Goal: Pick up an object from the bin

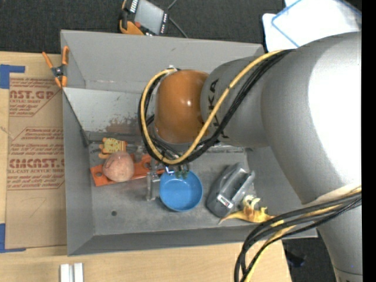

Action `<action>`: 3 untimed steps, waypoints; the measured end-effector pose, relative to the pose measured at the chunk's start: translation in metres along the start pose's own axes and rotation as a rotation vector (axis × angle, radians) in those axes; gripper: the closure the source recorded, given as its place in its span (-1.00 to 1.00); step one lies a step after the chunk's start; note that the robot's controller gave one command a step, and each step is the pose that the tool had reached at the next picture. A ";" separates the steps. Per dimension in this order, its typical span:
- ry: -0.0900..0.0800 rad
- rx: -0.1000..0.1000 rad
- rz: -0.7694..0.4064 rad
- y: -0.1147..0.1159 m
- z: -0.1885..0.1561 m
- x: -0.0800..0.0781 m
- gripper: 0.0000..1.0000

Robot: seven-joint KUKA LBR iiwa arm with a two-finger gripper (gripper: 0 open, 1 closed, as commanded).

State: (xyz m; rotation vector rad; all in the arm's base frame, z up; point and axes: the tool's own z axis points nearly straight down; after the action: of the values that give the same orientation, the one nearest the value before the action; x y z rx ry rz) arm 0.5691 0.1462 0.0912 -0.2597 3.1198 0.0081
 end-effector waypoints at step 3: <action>0.003 -0.001 -0.092 0.015 -0.024 -0.015 -1.00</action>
Offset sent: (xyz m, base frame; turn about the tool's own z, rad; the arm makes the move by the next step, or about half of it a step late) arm 0.0057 0.0032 0.0821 0.0093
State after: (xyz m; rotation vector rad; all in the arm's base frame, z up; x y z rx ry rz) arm 0.5810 0.1630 0.1157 -0.4040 3.1070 0.0091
